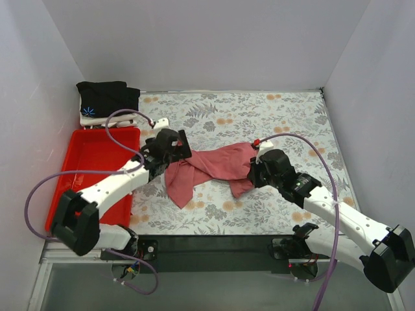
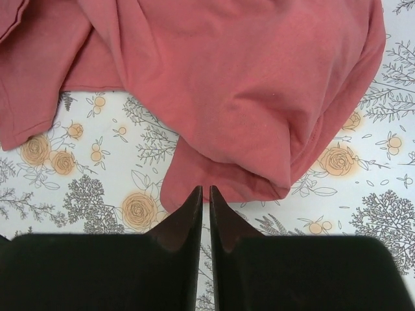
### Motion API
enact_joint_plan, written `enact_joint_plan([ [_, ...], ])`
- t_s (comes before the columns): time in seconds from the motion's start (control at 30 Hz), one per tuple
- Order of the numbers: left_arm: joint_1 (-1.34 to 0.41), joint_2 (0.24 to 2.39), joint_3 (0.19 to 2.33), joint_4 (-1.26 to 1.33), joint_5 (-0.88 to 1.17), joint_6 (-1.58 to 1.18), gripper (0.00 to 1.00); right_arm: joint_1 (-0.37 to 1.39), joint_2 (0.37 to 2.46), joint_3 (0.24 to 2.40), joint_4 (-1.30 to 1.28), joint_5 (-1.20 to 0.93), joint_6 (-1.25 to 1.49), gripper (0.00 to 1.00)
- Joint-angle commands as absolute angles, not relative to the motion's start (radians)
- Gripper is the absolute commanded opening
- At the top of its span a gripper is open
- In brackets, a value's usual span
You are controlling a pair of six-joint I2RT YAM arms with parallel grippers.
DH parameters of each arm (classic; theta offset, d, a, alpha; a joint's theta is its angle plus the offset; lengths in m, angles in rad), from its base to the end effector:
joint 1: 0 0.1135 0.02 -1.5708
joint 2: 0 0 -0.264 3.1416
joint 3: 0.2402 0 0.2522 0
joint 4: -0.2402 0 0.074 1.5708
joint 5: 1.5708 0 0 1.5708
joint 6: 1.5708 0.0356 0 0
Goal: Fold and stack the t-shirts
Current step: Flatten the tshirt out
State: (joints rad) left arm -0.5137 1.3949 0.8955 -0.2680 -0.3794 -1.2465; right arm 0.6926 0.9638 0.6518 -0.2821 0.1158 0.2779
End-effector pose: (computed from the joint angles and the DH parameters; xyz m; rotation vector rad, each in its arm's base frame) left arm 0.2631 -0.1333 0.2345 -1.0034 2.0891 -0.4738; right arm 0.1655 0.1319 0.2510 -0.3851 2.1585 0.4307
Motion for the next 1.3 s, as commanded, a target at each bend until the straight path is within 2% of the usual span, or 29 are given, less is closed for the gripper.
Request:
enact_joint_plan([
  [0.0,-0.691,1.264,0.826,-0.368,-0.440,-1.346,0.88,0.696,0.956,0.643,-0.229,0.109,0.293,0.05],
  [0.17,-0.862,1.140,0.646,-0.528,-0.442,-1.612,0.86,0.696,0.985,0.646,-0.216,0.129,0.282,0.10],
  [0.4,-1.014,1.068,0.634,-0.735,-0.549,-1.824,0.83,0.696,1.054,0.634,-0.175,0.110,0.268,0.11],
  [0.6,-1.022,1.074,0.569,-0.663,-0.463,-1.830,0.81,0.695,1.043,0.607,-0.169,0.135,0.267,0.12],
  [0.9,-1.020,1.101,0.532,-0.583,-0.503,-1.836,0.76,0.696,1.023,0.583,-0.167,0.141,0.270,0.13],
  [1.03,-1.020,1.179,0.535,-0.541,-0.483,-1.819,0.75,0.695,1.022,0.580,-0.167,0.138,0.272,0.14],
  [1.17,-1.020,1.219,0.525,-0.543,-0.495,-1.819,0.68,0.695,1.005,0.571,-0.167,0.147,0.275,0.14],
  [1.27,-1.022,1.224,0.520,-0.543,-0.506,-1.825,0.56,0.695,1.005,0.569,-0.166,0.146,0.279,0.14],
])
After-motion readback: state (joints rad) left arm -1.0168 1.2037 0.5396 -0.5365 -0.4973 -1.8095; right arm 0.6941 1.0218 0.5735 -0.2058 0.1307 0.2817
